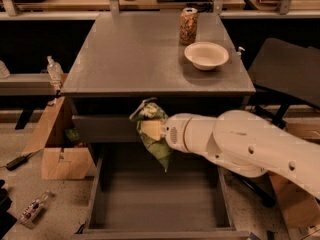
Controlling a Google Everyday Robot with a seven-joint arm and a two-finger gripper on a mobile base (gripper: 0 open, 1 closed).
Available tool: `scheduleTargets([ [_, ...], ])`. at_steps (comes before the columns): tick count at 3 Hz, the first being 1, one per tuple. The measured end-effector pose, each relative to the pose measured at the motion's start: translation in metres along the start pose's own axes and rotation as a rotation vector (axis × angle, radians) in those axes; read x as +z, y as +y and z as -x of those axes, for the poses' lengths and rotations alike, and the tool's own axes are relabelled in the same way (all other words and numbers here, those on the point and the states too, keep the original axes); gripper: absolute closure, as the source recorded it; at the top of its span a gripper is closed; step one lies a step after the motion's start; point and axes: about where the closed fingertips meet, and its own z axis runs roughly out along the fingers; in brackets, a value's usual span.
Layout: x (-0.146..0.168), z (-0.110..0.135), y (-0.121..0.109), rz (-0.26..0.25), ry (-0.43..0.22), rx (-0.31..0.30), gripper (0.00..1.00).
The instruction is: Place green jalapeno chip bag into middle drawer
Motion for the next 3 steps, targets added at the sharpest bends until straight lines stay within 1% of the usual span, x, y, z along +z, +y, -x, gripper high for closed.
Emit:
scheduleTargets([
  [1,0.014,-0.058,-0.027,0.049,0.018,-0.034,1.00],
  [2,0.041,-0.128,-0.063,0.116,0.088,-0.037,1.00],
  [3,0.078,-0.187,-0.094,0.173,0.176,-0.014,1.00],
])
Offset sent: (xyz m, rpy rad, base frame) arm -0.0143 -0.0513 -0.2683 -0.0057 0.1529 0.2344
